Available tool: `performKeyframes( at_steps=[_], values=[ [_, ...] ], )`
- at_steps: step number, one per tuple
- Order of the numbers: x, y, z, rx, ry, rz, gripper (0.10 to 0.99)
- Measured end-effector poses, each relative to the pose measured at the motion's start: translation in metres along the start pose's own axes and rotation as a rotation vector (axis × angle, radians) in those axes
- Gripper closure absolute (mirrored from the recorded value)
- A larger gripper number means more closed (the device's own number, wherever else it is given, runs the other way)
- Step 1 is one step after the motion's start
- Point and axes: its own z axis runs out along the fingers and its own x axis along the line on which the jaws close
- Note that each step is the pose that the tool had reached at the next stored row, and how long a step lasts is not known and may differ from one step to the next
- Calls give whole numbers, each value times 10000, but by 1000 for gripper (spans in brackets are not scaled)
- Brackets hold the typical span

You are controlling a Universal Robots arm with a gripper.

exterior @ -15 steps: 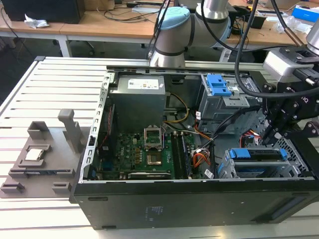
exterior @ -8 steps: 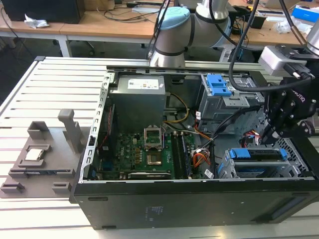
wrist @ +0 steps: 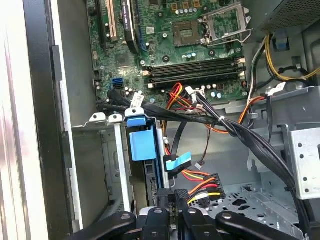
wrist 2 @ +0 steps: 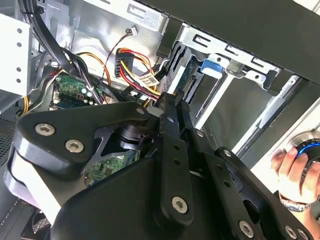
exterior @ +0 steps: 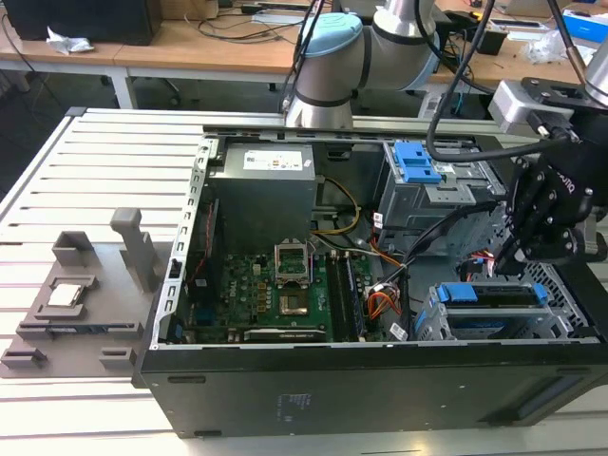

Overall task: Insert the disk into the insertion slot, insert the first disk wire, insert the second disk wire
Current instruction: 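Insert the first disk wire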

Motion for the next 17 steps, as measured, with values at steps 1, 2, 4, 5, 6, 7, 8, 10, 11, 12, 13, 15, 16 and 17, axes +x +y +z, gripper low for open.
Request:
performKeyframes(
  at_steps=[1, 2, 4, 5, 6, 7, 8, 10, 11, 12, 13, 15, 16, 17],
  values=[
    [10, -2, 1, -1, -5, 0, 922],
    [30, -5, 1, -4, -26, -7, 922],
    [87, -13, 4, -17, -123, -27, 922],
    [112, -16, 6, -16, -132, -94, 922],
    [116, -17, 14, -10, -122, -280, 922],
    [118, -23, 24, -5, -113, -411, 922],
    [116, -33, 33, -6, -113, -434, 922],
    [111, -67, 55, -15, -111, -457, 922],
    [109, -75, 63, -16, -110, -469, 922],
    [109, -79, 68, -16, -109, -480, 922],
    [109, -80, 76, -15, -106, -508, 922],
    [109, -82, 89, -12, -102, -591, 922],
    [110, -82, 93, -11, -101, -614, 922],
    [110, -83, 97, -10, -100, -638, 922]
  ],
)
